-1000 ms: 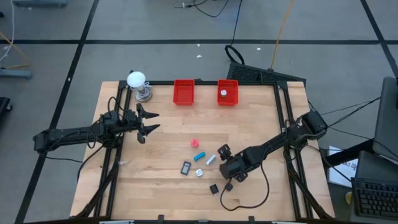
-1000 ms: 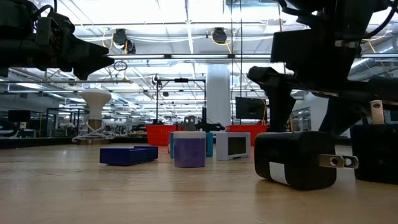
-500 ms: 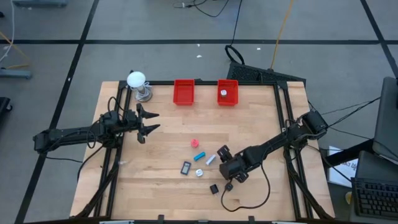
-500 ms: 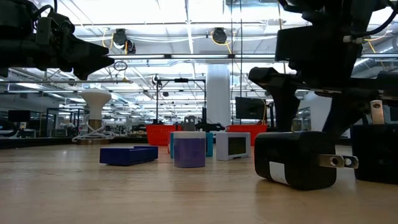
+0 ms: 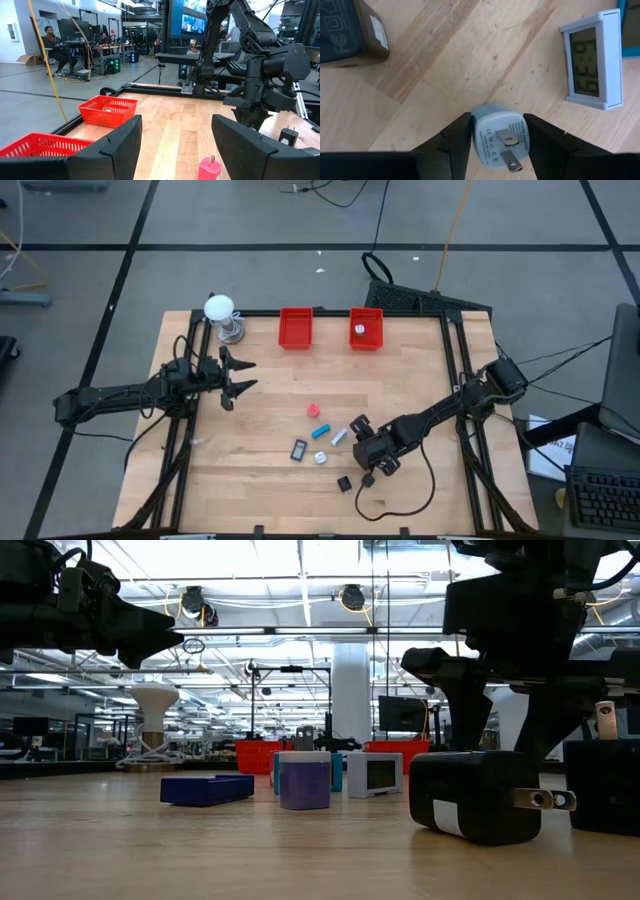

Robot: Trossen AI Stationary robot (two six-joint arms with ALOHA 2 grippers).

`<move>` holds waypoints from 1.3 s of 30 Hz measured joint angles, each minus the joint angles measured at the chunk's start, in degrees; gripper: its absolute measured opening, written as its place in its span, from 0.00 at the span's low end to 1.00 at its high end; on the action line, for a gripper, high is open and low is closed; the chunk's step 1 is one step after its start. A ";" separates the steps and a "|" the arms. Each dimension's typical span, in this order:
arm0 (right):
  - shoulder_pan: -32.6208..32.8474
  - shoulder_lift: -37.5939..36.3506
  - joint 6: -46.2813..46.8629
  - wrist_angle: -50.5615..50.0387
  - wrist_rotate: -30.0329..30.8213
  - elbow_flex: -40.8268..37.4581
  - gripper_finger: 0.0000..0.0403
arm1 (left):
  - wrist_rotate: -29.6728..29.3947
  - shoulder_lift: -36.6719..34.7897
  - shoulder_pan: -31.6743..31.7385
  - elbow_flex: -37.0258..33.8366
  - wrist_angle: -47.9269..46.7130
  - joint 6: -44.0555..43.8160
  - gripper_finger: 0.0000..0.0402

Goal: Pick & Place Office items
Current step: Put the blue charger adapter into the right red basket

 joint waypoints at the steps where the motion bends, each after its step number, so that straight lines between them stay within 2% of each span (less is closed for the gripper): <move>1: 0.00 0.00 0.08 0.00 0.00 0.00 0.40 | 0.00 0.00 0.00 0.01 0.00 -0.01 0.61; 12: 0.00 0.07 1.45 -1.25 -0.04 0.53 0.48 | -0.01 -0.01 0.00 0.01 0.00 0.00 0.61; 19: -0.14 0.07 1.22 -5.69 -0.13 4.56 0.48 | -0.02 0.01 0.00 0.02 0.00 0.00 0.61; 26: -1.77 0.04 1.90 -10.65 -7.17 6.61 0.49 | 0.00 -0.01 0.00 0.00 0.00 0.00 0.61; 39: -2.75 0.04 0.69 -13.28 -7.57 6.82 0.49 | 0.00 0.00 0.00 0.01 0.00 0.00 0.61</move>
